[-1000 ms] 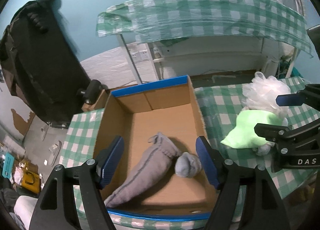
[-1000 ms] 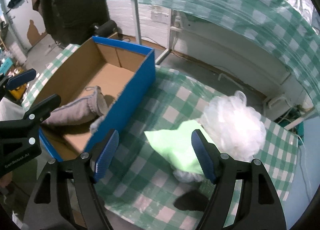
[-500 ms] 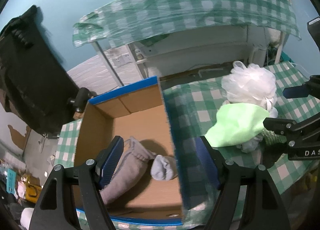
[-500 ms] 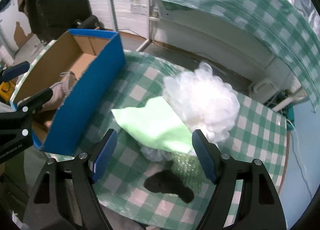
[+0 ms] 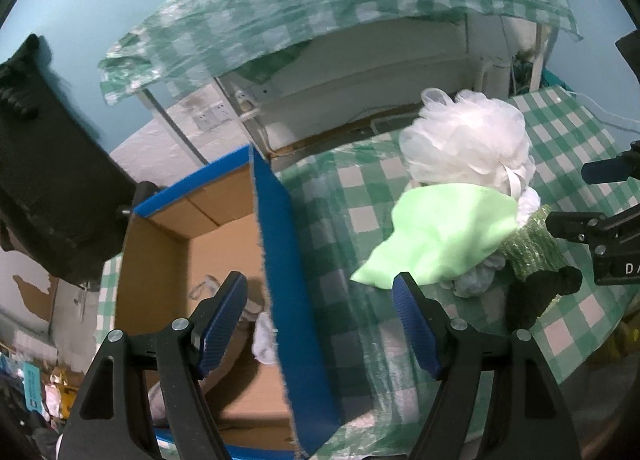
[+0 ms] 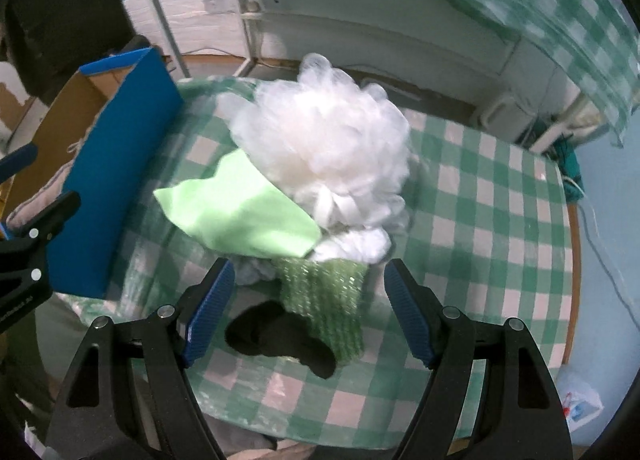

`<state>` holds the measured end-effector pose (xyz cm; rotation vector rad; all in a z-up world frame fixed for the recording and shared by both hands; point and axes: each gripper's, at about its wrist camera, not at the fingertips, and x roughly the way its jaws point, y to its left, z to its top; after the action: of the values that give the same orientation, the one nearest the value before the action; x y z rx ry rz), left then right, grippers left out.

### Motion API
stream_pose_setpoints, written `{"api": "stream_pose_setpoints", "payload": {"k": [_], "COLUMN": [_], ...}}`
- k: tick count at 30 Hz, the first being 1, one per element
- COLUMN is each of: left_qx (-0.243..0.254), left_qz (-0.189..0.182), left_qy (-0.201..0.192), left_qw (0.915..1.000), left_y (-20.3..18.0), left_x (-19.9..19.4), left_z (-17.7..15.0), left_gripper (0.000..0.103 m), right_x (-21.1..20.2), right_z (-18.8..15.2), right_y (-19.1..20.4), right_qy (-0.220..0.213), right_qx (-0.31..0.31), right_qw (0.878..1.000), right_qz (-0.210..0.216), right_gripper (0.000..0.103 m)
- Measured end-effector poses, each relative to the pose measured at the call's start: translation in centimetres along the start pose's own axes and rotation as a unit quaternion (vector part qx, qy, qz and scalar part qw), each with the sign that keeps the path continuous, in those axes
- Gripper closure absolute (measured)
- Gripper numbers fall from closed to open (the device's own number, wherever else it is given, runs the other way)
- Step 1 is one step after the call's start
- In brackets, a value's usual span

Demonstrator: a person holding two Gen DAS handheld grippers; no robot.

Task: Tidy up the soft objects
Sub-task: 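Move both grippers back to the bath puff and cloths on the table, then grasp the green glittery mitt with the right gripper while the left grasps the green cloth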

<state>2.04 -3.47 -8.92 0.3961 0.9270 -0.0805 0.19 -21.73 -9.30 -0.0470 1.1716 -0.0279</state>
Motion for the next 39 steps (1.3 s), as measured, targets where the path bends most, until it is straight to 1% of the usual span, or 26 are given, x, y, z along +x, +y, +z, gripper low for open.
{"api": "stream_pose_setpoints", "payload": {"k": [7,16,27,29,31,35,36,37,39], "left_qx": [0.006,0.013,0.022,0.027,0.034,0.037,0.038,0.040,0.044], "left_qz": [-0.014,-0.016,-0.025,-0.027,-0.028,-0.040,-0.045,-0.048,-0.050], "left_qy": [0.026,0.044,0.065,0.066,0.068,0.075,0.075,0.075,0.072], "left_qw": [0.9996,0.9988,0.9973,0.9971,0.9967,0.9957,0.9954,0.9952,0.9952], "left_y": [-1.8,-3.4,-4.5,-4.8,-5.2,-5.8,-6.1,-6.4,-6.9], "left_x": [1.6,3.6,5.9,6.3,6.7,7.3,7.3,7.3,7.2], "left_z": [0.0,0.2,0.3,0.3,0.3,0.3,0.4,0.5,0.8], "left_gripper": [0.027,0.027,0.025,0.023,0.023,0.023,0.023,0.023,0.023], "right_x": [2.1,6.1,8.8,8.9,9.1,9.5,9.4,9.2,8.8], "right_z": [-1.1,-1.7,-2.3,-2.3,-2.3,-2.3,-2.5,-2.6,-2.7], "right_y": [-1.7,-2.5,-2.4,-2.3,-2.2,-2.8,-2.8,-3.1,-3.8], "right_qy": [0.027,0.064,0.084,0.087,0.089,0.094,0.094,0.093,0.085], "right_qx": [0.020,0.045,0.044,0.040,0.036,0.043,0.046,0.048,0.057], "right_qw": [0.999,0.997,0.995,0.995,0.995,0.994,0.994,0.994,0.994], "right_qz": [0.001,0.021,0.017,0.019,0.021,0.031,0.031,0.031,0.030], "right_gripper": [0.026,0.026,0.027,0.030,0.045,0.063,0.070,0.074,0.077]}}
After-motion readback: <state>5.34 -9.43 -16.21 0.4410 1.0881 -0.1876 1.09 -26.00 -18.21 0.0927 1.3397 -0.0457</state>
